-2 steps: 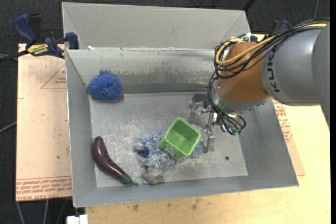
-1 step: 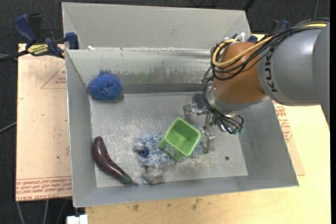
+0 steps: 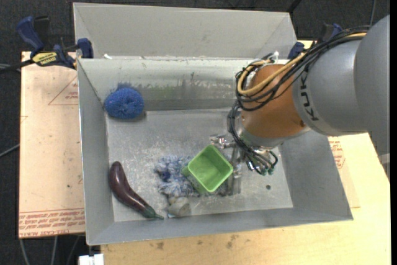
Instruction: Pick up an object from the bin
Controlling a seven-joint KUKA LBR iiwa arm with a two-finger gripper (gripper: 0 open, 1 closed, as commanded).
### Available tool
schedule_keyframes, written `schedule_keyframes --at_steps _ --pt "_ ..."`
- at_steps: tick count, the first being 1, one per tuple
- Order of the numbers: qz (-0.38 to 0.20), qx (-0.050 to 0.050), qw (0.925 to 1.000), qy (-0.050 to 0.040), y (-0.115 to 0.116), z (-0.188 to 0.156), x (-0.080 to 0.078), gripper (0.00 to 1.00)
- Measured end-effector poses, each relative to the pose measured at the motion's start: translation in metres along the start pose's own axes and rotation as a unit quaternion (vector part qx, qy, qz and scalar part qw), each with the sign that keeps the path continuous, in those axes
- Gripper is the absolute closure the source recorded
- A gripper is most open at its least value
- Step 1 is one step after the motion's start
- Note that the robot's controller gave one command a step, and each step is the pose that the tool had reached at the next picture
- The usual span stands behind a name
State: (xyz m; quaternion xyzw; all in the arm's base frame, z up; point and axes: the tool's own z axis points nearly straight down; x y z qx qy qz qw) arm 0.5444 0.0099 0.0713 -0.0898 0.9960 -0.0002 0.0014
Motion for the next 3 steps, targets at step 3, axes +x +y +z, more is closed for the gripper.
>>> schedule_keyframes --at_steps 3 --pt "-0.269 -0.002 0.963 0.001 0.027 -0.052 0.01 1.0"
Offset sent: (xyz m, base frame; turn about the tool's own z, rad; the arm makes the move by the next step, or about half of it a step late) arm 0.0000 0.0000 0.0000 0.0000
